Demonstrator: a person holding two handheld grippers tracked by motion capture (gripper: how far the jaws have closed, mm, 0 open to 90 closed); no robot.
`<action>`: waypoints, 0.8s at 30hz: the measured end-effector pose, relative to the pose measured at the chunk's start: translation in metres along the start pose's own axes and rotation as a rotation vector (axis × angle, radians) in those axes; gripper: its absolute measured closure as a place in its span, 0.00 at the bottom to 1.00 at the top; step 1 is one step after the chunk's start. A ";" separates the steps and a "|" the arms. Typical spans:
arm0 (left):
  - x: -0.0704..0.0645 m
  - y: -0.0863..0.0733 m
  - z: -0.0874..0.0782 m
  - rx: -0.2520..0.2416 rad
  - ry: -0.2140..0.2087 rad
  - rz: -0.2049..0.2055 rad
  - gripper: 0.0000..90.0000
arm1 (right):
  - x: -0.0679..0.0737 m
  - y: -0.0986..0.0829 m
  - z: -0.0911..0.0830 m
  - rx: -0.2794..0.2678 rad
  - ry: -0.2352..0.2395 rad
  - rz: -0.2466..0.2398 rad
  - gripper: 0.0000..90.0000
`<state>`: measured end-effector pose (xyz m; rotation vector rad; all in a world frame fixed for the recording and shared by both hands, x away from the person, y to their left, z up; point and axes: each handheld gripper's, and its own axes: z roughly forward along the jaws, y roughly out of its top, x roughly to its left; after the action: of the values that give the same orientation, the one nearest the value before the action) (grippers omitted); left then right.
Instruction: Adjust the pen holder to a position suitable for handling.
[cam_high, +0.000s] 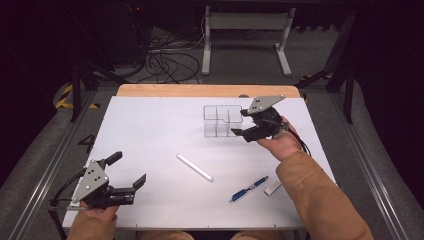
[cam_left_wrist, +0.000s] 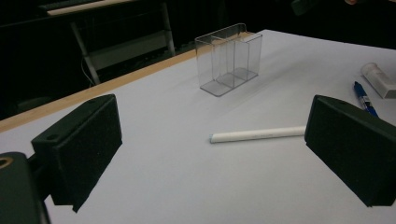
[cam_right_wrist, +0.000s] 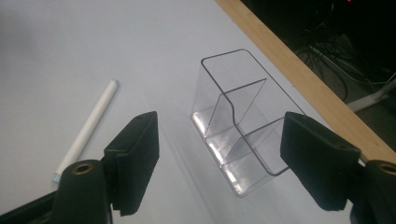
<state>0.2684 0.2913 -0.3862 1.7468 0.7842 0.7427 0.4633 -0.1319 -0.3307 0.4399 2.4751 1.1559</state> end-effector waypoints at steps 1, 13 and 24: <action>0.000 0.000 0.000 -0.001 -0.001 -0.001 0.05 | -0.002 0.000 0.002 0.011 0.007 0.000 0.34; 0.000 -0.001 0.002 0.007 -0.010 -0.002 0.05 | -0.015 0.006 0.036 0.101 0.046 -0.034 0.45; 0.001 -0.002 0.003 0.008 -0.010 -0.001 0.05 | -0.020 0.009 0.067 0.175 0.074 -0.078 0.52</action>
<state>0.2707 0.2909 -0.3886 1.7560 0.7823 0.7301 0.5120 -0.0910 -0.3597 0.3497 2.6439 0.9459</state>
